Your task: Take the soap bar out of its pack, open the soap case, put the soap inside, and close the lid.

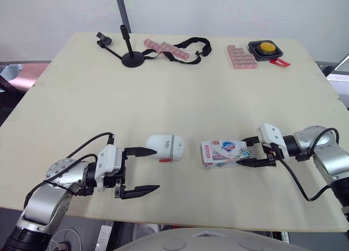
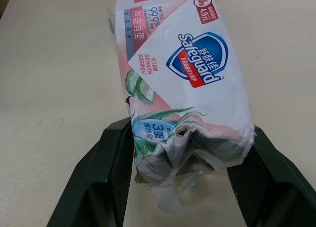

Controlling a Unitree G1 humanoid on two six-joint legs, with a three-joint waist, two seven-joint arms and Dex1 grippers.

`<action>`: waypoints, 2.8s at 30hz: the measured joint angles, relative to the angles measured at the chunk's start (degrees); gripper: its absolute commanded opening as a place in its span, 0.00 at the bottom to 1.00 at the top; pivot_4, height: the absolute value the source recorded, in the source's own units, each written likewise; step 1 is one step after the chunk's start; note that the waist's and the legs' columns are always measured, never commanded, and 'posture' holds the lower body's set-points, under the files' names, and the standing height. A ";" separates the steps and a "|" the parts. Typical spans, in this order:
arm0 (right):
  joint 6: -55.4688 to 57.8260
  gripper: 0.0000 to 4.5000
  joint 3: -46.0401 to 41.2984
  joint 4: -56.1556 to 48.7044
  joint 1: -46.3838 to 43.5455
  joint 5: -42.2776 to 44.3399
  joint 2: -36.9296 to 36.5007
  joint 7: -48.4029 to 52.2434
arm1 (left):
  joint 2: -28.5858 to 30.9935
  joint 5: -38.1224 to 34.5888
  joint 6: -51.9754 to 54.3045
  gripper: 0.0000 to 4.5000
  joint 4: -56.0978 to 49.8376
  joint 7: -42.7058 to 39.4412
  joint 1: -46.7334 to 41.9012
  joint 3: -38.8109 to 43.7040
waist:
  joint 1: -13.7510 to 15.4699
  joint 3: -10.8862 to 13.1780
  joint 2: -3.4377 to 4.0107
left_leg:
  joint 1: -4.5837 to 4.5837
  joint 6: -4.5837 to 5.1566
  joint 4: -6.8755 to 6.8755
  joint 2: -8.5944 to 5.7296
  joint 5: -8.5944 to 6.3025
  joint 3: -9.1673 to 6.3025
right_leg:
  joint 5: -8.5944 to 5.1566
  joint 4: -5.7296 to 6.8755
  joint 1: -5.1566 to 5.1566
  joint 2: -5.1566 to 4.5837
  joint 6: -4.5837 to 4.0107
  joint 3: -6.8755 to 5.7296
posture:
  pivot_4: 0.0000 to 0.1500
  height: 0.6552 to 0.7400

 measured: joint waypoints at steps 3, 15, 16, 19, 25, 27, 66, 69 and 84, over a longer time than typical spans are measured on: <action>-0.37 0.60 0.00 0.30 0.00 -0.02 0.00 -0.07 | 0.00 0.05 0.00 1.00 0.00 0.25 0.00 -0.14 | 0.00 0.00 0.00 | 0.00 0.00 0.01 0.00 0.00 0.00 | 0.00 0.01 0.00 0.00 0.00 0.00 | 1.00 0.98; -1.74 0.45 -0.04 1.03 0.01 -0.01 0.02 -1.24 | 0.00 0.18 0.00 1.00 -0.01 0.40 0.07 -0.78 | -0.02 -0.01 0.00 | 0.01 0.00 0.05 0.00 0.00 0.00 | 0.00 0.06 0.00 0.00 0.00 0.01 | 1.00 0.98; -1.72 0.45 -0.04 1.02 0.01 -0.01 0.02 -1.31 | 0.00 0.19 0.00 1.00 -0.01 0.42 0.11 -0.95 | -0.02 -0.01 0.00 | 0.01 0.01 0.05 0.00 0.00 0.00 | 0.00 0.06 0.00 0.00 0.00 0.01 | 1.00 0.98; -1.71 0.45 -0.04 1.02 0.03 -0.01 0.02 -1.54 | 0.00 0.23 0.00 1.00 -0.01 0.48 0.18 -1.03 | -0.01 -0.01 0.00 | 0.01 0.00 0.06 0.00 0.00 0.00 | 0.00 0.07 0.00 0.00 0.00 0.01 | 1.00 0.98; -1.65 0.45 -0.04 1.02 0.03 -0.01 0.02 -1.67 | 0.00 0.29 0.00 1.00 -0.01 0.83 0.17 -1.04 | -0.02 -0.01 0.00 | 0.01 0.01 0.07 0.00 0.00 0.00 | 0.00 0.07 0.00 0.01 0.00 0.01 | 1.00 0.98; -1.59 0.45 -0.05 1.02 0.04 0.00 0.02 -1.69 | 0.00 0.31 0.00 1.00 -0.01 0.97 0.17 -1.05 | -0.01 -0.01 0.00 | 0.01 0.01 0.07 0.00 0.01 0.00 | 0.00 0.07 0.00 0.00 0.00 0.01 | 1.00 0.98; 2.71 0.01 -5.30 -4.77 1.58 2.26 -2.00 -3.88 | -0.11 0.73 -0.08 1.00 0.57 0.99 -0.66 -1.87 | 0.01 -0.18 0.24 | 0.00 0.01 0.10 0.00 0.00 0.00 | 0.00 0.08 0.00 0.00 0.00 0.04 | 1.00 0.98; 2.22 0.01 -5.30 -4.46 1.32 2.08 -2.00 -4.29 | -0.11 0.79 -0.19 1.00 0.57 1.04 -0.30 -1.87 | 0.01 -0.18 0.25 | 0.00 0.01 0.10 0.00 0.00 0.00 | 0.00 0.08 0.00 0.00 0.00 0.03 | 1.00 0.98; -0.23 0.01 -6.13 -3.90 -3.43 1.86 -4.34 -4.90 | -0.52 1.84 -0.67 1.00 1.24 1.20 -0.21 -1.88 | 0.06 -0.19 0.27 | -0.01 0.02 0.13 0.00 0.01 0.00 | 0.00 0.11 0.00 0.00 0.00 0.04 | 1.00 0.98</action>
